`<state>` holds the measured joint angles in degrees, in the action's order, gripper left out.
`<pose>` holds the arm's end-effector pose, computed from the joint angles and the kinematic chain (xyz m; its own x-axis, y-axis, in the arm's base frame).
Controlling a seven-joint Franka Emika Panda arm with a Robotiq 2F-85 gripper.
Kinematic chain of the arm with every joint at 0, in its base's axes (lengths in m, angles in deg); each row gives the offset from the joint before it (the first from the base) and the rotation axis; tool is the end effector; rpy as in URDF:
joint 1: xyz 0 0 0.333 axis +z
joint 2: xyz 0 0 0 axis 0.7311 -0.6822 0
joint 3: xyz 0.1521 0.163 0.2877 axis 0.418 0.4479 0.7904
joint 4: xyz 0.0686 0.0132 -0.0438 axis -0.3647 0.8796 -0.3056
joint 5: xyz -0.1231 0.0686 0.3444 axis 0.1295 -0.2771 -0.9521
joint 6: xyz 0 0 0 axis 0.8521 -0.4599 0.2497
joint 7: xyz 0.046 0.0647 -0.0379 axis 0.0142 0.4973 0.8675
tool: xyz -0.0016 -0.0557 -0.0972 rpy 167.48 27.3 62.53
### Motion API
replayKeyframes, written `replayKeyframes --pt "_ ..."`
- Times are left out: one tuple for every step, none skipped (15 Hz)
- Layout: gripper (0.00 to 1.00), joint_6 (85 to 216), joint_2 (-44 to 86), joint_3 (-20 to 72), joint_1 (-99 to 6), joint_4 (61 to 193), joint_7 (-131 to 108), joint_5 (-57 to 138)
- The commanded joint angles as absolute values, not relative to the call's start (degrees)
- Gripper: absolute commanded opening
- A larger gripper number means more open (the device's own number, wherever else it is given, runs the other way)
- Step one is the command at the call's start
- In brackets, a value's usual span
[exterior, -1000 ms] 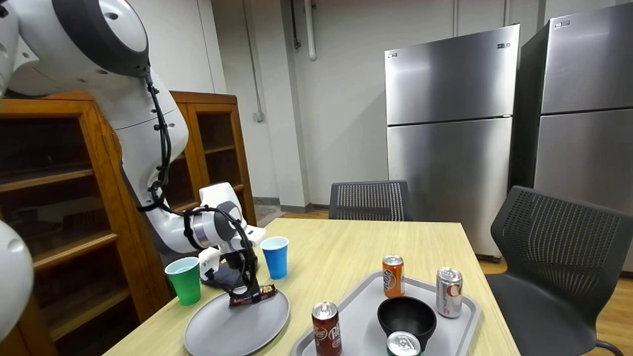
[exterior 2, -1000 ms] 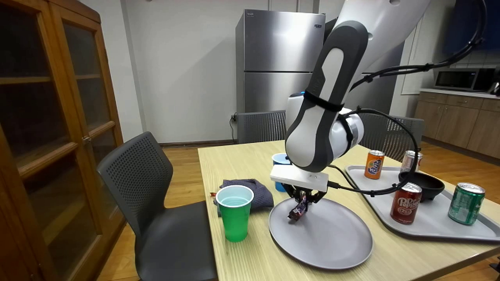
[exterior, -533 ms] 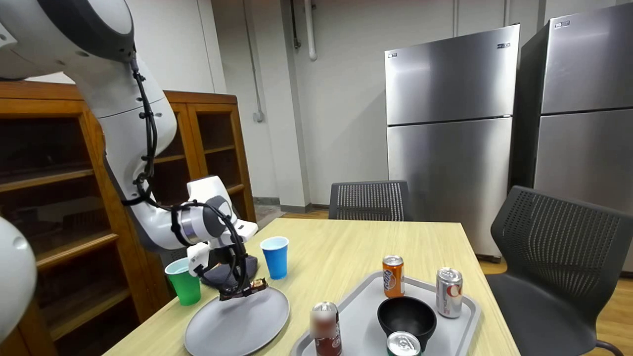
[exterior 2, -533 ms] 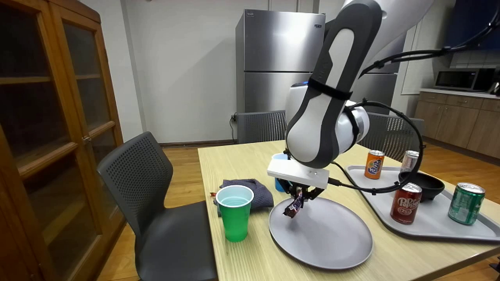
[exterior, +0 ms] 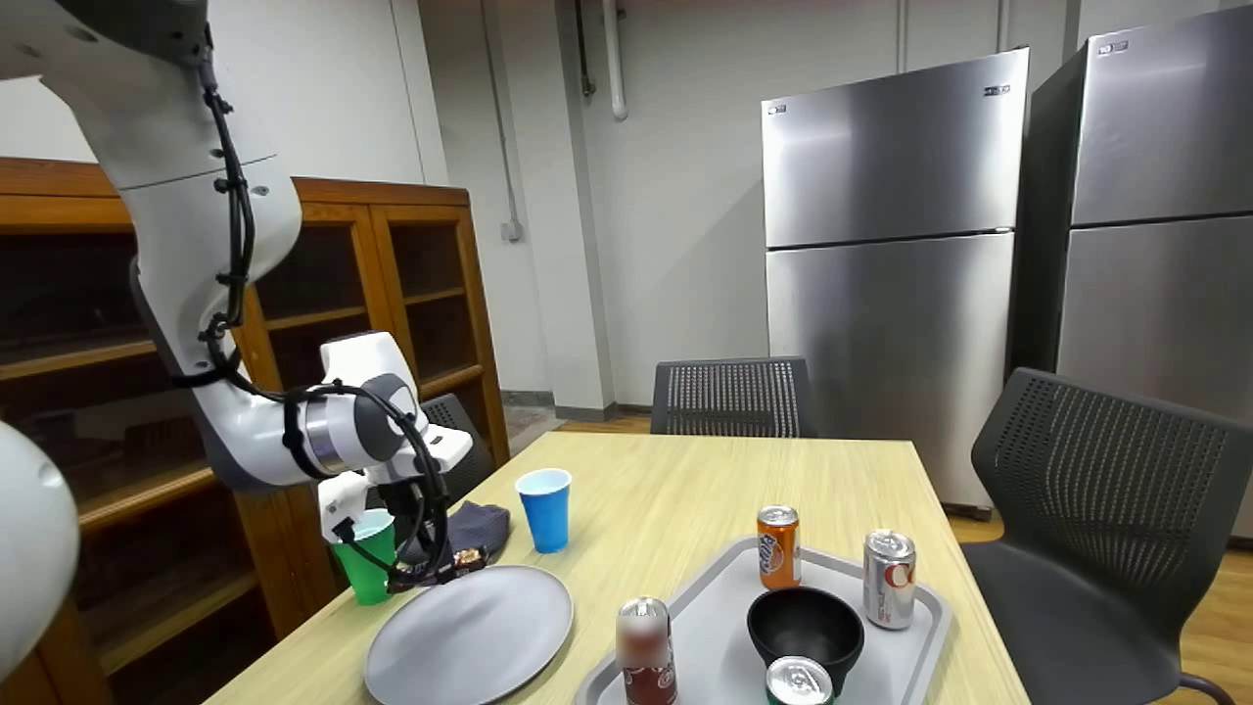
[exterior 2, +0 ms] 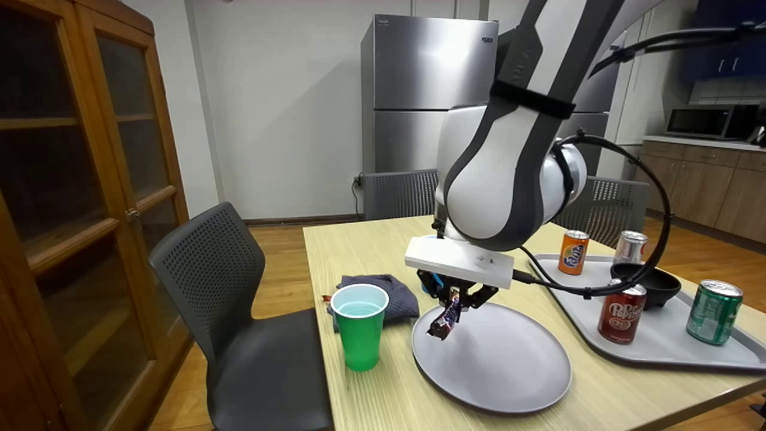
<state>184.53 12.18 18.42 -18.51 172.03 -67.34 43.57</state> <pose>0.4921 0.1558 0.2039 0.7996 -0.5818 0.1491 -0.5851 -0.8106 -0.0252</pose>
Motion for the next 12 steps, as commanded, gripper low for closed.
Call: replayKeyframes --pt "0.04 185.0 17.7 20.2 -18.2 176.8 -65.4 44.0" --pt "0.04 184.9 18.3 21.3 -18.5 177.4 -64.9 43.8" --pt "0.04 184.7 18.8 22.4 -18.7 178.1 -64.3 43.7" --pt "0.04 184.5 19.1 23.8 -19.1 178.8 -63.6 43.3" --pt "0.04 184.3 19.4 24.9 -19.3 179.5 -63.0 43.1" --pt "0.04 184.2 19.7 26.6 -19.9 180.2 -62.1 42.5" --pt "0.04 184.1 19.9 27.9 -20.1 180.9 -61.5 42.1" --pt "0.04 184.0 19.9 29.2 -20.3 181.2 -61.0 41.8" --pt "0.04 184.0 19.8 30.6 -20.6 181.7 -60.3 41.3" --pt "0.04 184.0 19.7 31.6 -20.7 181.9 -59.8 41.0" --pt "0.04 183.9 19.5 32.8 -21.0 181.9 -59.0 40.5" --pt "0.04 183.9 19.3 33.6 -21.1 182.0 -58.3 40.1"
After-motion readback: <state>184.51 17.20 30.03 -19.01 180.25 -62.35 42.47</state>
